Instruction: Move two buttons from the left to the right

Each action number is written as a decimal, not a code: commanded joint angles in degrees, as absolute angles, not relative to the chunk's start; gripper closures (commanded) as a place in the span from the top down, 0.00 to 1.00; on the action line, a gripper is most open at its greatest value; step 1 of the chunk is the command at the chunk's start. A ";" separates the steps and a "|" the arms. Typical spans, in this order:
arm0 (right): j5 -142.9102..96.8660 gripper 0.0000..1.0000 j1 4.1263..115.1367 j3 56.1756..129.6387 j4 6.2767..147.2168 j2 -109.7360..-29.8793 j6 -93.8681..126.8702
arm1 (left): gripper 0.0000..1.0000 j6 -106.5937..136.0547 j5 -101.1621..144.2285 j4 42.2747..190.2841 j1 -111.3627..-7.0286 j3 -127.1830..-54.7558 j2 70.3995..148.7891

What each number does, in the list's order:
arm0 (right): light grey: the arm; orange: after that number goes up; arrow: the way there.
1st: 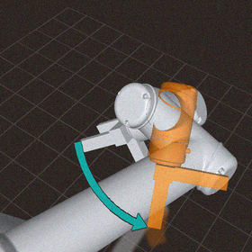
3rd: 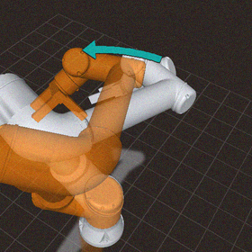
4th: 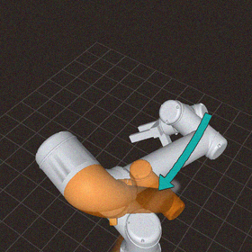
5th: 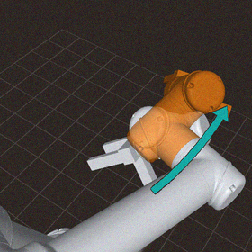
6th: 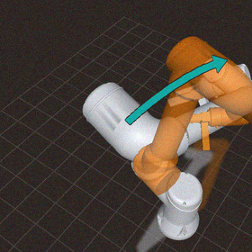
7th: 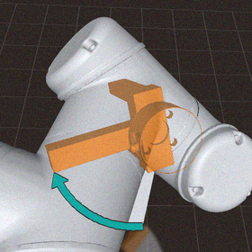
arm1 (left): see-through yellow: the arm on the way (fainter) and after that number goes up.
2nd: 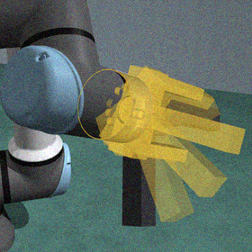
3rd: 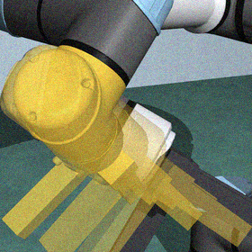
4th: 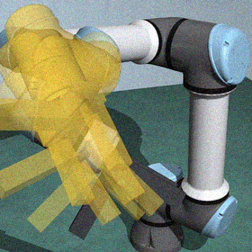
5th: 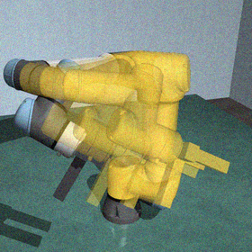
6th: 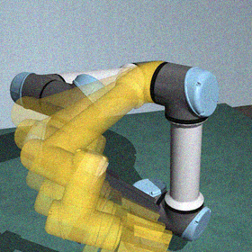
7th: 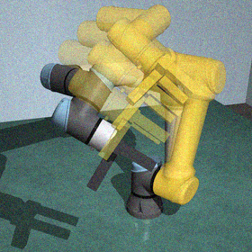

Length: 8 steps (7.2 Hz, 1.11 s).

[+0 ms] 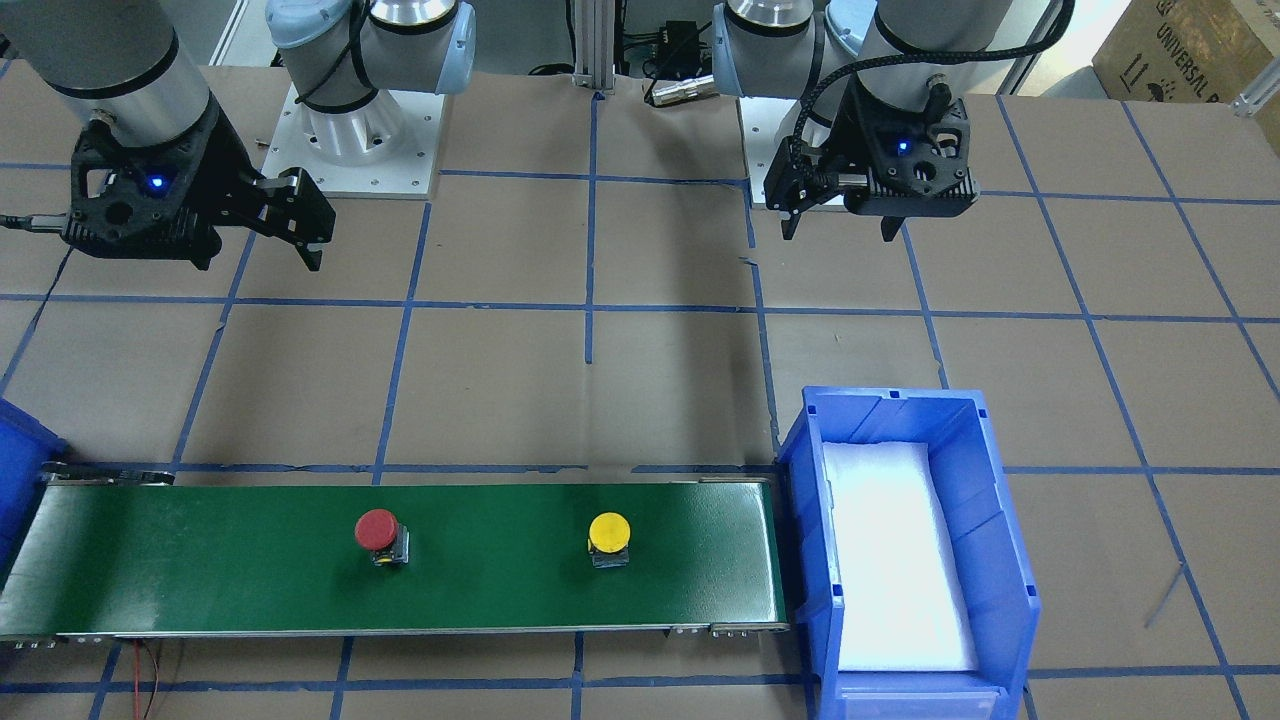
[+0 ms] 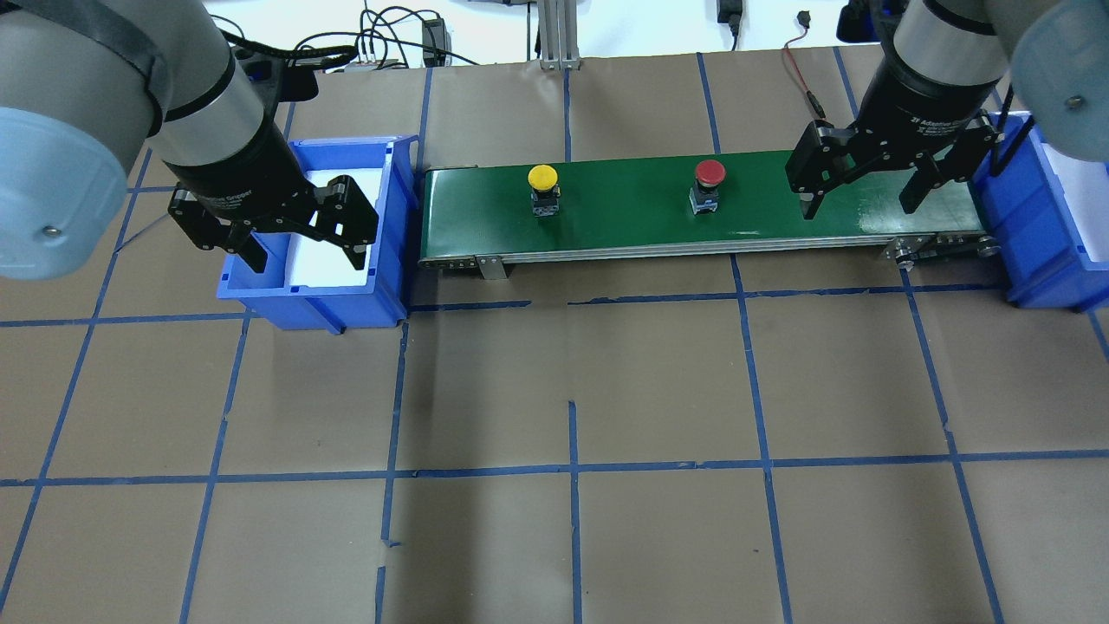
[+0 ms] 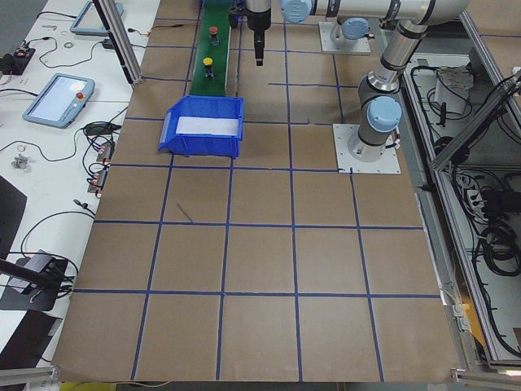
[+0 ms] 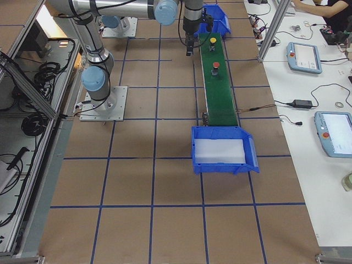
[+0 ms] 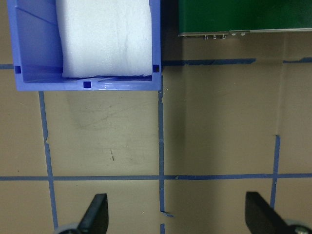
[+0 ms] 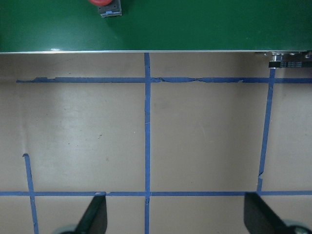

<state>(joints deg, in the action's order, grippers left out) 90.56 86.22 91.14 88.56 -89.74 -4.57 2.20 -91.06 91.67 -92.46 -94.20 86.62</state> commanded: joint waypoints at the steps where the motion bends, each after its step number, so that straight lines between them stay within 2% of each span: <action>1: 90.53 1.00 86.22 91.06 88.59 -89.74 -4.57 | 1.00 2.20 -91.05 91.67 -92.46 -94.31 86.66; 8: 89.91 1.00 86.22 90.97 88.59 -89.74 -4.48 | 1.00 2.20 -91.05 91.67 -92.46 -94.13 86.57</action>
<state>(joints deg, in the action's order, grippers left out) 90.02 86.22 90.96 88.59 -89.74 -4.55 2.20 -91.05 91.67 -92.46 -94.33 86.65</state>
